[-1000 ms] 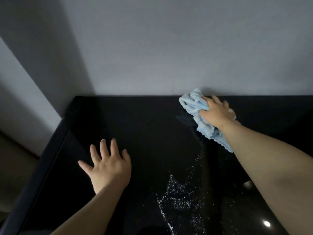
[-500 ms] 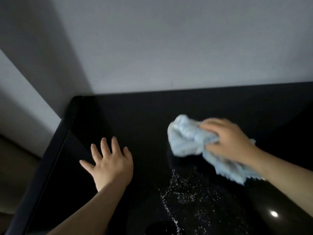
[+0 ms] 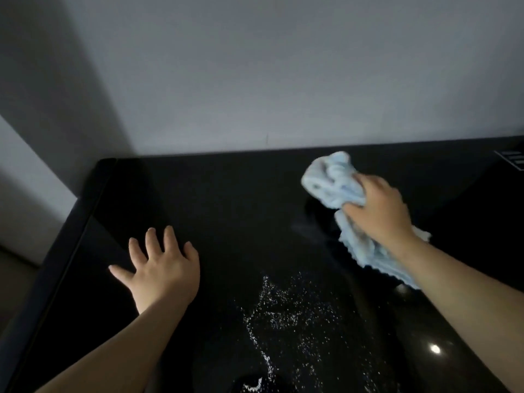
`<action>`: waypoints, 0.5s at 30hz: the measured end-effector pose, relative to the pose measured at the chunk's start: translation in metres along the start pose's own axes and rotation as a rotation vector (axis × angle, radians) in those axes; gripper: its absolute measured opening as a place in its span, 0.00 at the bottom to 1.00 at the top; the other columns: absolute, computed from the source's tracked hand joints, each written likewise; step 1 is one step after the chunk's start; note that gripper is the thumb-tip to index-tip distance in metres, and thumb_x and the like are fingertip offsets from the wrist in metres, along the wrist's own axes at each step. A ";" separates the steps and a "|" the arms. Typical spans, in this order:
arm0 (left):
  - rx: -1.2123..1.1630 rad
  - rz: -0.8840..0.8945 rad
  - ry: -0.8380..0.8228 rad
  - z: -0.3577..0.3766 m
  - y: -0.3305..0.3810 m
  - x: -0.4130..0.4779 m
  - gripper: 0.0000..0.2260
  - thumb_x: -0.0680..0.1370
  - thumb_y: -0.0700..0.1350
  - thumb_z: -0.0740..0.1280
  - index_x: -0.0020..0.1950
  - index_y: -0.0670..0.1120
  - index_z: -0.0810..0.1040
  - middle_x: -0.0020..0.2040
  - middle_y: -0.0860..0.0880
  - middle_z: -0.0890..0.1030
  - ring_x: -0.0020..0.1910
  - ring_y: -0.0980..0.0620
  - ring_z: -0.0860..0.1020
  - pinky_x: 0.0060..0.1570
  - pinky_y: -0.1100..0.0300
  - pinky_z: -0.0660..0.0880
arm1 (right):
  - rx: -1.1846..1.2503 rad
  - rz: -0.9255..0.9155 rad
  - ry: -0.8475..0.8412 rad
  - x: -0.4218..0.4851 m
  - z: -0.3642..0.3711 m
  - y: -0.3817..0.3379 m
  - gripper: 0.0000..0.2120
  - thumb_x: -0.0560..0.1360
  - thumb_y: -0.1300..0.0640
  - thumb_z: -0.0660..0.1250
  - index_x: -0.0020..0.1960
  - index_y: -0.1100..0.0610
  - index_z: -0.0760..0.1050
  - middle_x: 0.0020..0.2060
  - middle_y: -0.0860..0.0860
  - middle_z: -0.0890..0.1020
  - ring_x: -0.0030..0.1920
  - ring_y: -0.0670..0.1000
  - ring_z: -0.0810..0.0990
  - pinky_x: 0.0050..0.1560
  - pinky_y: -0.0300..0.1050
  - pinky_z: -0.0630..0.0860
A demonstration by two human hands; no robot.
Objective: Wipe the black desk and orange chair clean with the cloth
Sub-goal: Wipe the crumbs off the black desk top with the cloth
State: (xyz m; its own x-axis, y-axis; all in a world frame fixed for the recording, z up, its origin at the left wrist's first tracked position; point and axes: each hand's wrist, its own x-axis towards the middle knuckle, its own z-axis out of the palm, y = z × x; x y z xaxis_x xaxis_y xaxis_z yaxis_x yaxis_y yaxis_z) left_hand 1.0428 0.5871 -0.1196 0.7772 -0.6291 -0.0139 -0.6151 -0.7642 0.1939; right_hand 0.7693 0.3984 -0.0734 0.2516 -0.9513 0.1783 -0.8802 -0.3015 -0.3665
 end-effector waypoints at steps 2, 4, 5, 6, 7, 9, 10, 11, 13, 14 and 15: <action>-0.002 -0.005 -0.002 -0.001 0.001 0.000 0.25 0.79 0.58 0.47 0.75 0.54 0.53 0.77 0.49 0.54 0.76 0.44 0.47 0.68 0.33 0.47 | -0.206 0.360 -0.074 0.010 -0.008 0.010 0.26 0.74 0.43 0.61 0.70 0.45 0.61 0.68 0.54 0.67 0.62 0.63 0.68 0.57 0.59 0.68; -0.007 -0.003 0.003 0.000 0.001 0.000 0.25 0.79 0.58 0.47 0.75 0.54 0.53 0.77 0.49 0.54 0.75 0.44 0.47 0.68 0.33 0.47 | -0.312 0.321 -0.092 -0.001 0.004 -0.006 0.26 0.74 0.41 0.60 0.70 0.44 0.59 0.68 0.53 0.65 0.62 0.62 0.67 0.57 0.57 0.67; -0.008 -0.005 0.003 -0.001 0.001 0.000 0.25 0.79 0.58 0.47 0.75 0.54 0.53 0.77 0.50 0.54 0.75 0.44 0.47 0.68 0.33 0.47 | -0.313 0.205 -0.086 -0.011 0.012 -0.021 0.26 0.73 0.42 0.61 0.69 0.44 0.60 0.67 0.51 0.65 0.60 0.61 0.68 0.56 0.55 0.68; -0.009 -0.006 -0.001 -0.001 0.001 0.000 0.25 0.79 0.58 0.47 0.75 0.54 0.53 0.77 0.50 0.53 0.76 0.44 0.47 0.68 0.33 0.47 | -0.287 0.068 -0.098 -0.021 0.019 -0.037 0.25 0.73 0.44 0.62 0.68 0.44 0.62 0.66 0.50 0.67 0.58 0.60 0.69 0.53 0.53 0.69; -0.010 -0.006 -0.005 -0.001 0.001 0.000 0.25 0.79 0.58 0.47 0.75 0.54 0.53 0.77 0.50 0.53 0.76 0.44 0.46 0.68 0.33 0.47 | -0.214 -0.067 -0.125 -0.030 0.025 -0.049 0.24 0.72 0.46 0.63 0.67 0.43 0.64 0.64 0.49 0.69 0.56 0.59 0.71 0.51 0.51 0.70; -0.012 -0.004 -0.005 -0.002 0.001 -0.001 0.25 0.79 0.58 0.46 0.75 0.54 0.52 0.77 0.50 0.53 0.76 0.44 0.46 0.69 0.33 0.46 | 0.008 -0.234 -0.203 -0.038 0.024 -0.062 0.20 0.70 0.50 0.65 0.62 0.43 0.69 0.59 0.48 0.74 0.52 0.55 0.75 0.45 0.48 0.75; -0.011 -0.003 -0.004 -0.002 0.001 -0.001 0.25 0.79 0.58 0.46 0.75 0.54 0.52 0.77 0.50 0.53 0.76 0.44 0.46 0.69 0.33 0.46 | 0.096 -0.245 -0.166 -0.033 0.018 -0.062 0.18 0.69 0.51 0.65 0.59 0.43 0.71 0.57 0.49 0.76 0.50 0.54 0.77 0.43 0.48 0.75; -0.010 -0.003 -0.001 -0.002 0.000 -0.001 0.25 0.78 0.58 0.46 0.75 0.54 0.52 0.77 0.50 0.53 0.76 0.44 0.46 0.69 0.33 0.46 | 0.121 -0.211 -0.055 -0.021 0.012 -0.055 0.18 0.69 0.51 0.66 0.58 0.45 0.72 0.56 0.51 0.77 0.51 0.57 0.77 0.43 0.49 0.75; -0.008 -0.002 0.008 -0.001 0.001 -0.001 0.25 0.78 0.58 0.46 0.75 0.54 0.52 0.77 0.50 0.53 0.76 0.44 0.47 0.69 0.33 0.47 | -0.017 0.023 0.151 0.010 0.000 -0.027 0.22 0.70 0.49 0.66 0.63 0.47 0.70 0.61 0.56 0.73 0.56 0.64 0.74 0.52 0.56 0.73; -0.008 0.000 0.010 -0.001 0.001 -0.001 0.25 0.78 0.58 0.46 0.75 0.54 0.52 0.76 0.50 0.54 0.76 0.44 0.47 0.69 0.33 0.47 | -0.113 0.203 0.134 0.023 -0.007 -0.012 0.25 0.71 0.47 0.65 0.66 0.48 0.67 0.64 0.57 0.70 0.60 0.65 0.71 0.56 0.59 0.71; -0.006 0.002 0.010 0.000 0.001 -0.001 0.25 0.78 0.58 0.46 0.75 0.54 0.52 0.76 0.50 0.54 0.76 0.44 0.47 0.68 0.33 0.47 | -0.173 0.385 0.053 0.033 -0.012 0.001 0.27 0.71 0.44 0.63 0.69 0.47 0.63 0.66 0.57 0.67 0.62 0.65 0.69 0.59 0.61 0.69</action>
State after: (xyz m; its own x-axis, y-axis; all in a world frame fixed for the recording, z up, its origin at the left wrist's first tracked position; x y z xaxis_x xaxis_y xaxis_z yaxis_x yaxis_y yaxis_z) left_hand 1.0417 0.5871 -0.1191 0.7776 -0.6288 -0.0037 -0.6156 -0.7624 0.1996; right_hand 0.7720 0.3674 -0.0564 -0.1258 -0.9863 0.1066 -0.9615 0.0948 -0.2580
